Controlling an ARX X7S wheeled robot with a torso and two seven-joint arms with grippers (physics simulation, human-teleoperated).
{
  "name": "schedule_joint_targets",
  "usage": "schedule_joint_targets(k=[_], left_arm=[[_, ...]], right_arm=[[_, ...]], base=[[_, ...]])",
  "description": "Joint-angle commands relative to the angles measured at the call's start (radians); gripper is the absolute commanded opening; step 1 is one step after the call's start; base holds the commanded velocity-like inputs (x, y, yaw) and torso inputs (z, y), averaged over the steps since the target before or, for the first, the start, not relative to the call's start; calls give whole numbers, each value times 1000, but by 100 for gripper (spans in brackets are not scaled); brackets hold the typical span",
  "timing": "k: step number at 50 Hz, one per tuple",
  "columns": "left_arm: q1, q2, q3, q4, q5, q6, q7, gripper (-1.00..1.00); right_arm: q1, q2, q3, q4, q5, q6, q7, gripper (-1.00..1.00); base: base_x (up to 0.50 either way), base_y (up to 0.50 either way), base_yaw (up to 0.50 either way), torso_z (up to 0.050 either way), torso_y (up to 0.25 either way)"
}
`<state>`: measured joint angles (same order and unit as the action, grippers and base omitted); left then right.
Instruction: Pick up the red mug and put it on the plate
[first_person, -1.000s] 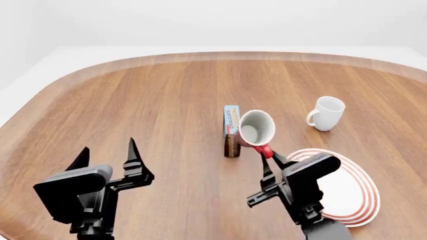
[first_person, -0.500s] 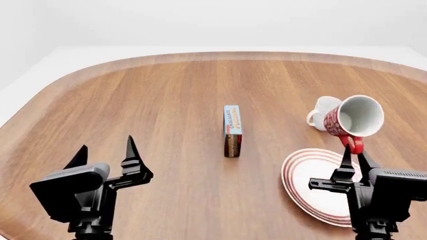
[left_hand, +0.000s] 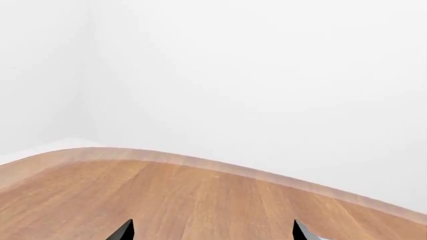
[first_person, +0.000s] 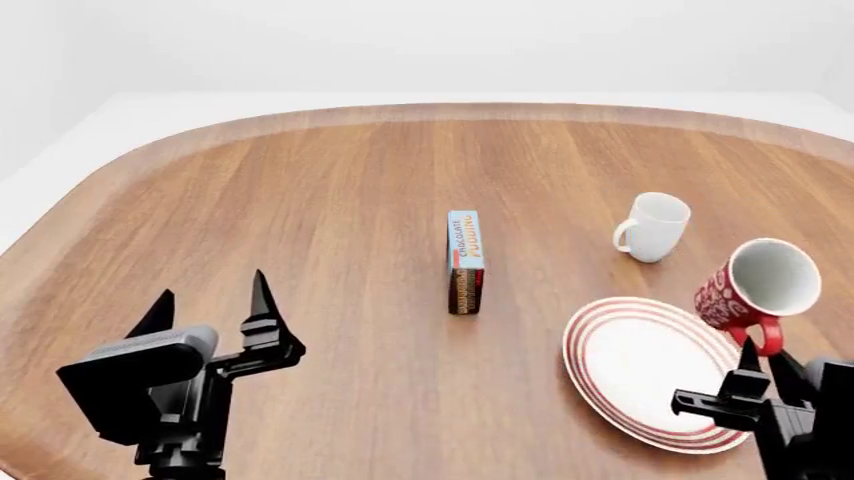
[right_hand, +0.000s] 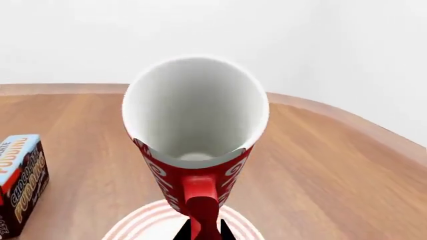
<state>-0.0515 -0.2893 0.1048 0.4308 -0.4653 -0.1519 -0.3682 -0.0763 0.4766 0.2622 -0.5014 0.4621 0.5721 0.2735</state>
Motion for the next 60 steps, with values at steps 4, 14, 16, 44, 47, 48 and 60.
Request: schedule_joint_targets(k=[4, 14, 16, 44, 47, 48, 60], left_arm=[[-2, 0, 6, -14, 4, 14, 0, 100], [-2, -4, 7, -13, 3, 12, -7, 100], [-1, -5, 7, -11, 2, 13, -7, 100], [9, -22, 1, 23, -22, 7, -23, 100], [10, -23, 1, 26, -24, 7, -24, 100], [10, -24, 1, 27, -24, 7, -24, 100], [10, -29, -1, 36, -35, 4, -31, 100]], right_arm=[[3, 67, -14, 2, 37, 132, -21, -100], [67, 88, -98, 60, 9, 170, -27, -100], [82, 88, -110, 73, 5, 172, -28, -100], [246, 67, -259, 325, -59, 143, -77, -100], [255, 60, -268, 354, -65, 130, -82, -100], [256, 59, -269, 359, -65, 127, -84, -100], [292, 42, -294, 456, -81, 93, -102, -100]], base=[[0, 0, 0, 0, 0], [0, 0, 0, 0, 0], [0, 0, 0, 0, 0], [0, 0, 0, 0, 0], [0, 0, 0, 0, 0], [0, 0, 0, 0, 0], [0, 0, 0, 0, 0]])
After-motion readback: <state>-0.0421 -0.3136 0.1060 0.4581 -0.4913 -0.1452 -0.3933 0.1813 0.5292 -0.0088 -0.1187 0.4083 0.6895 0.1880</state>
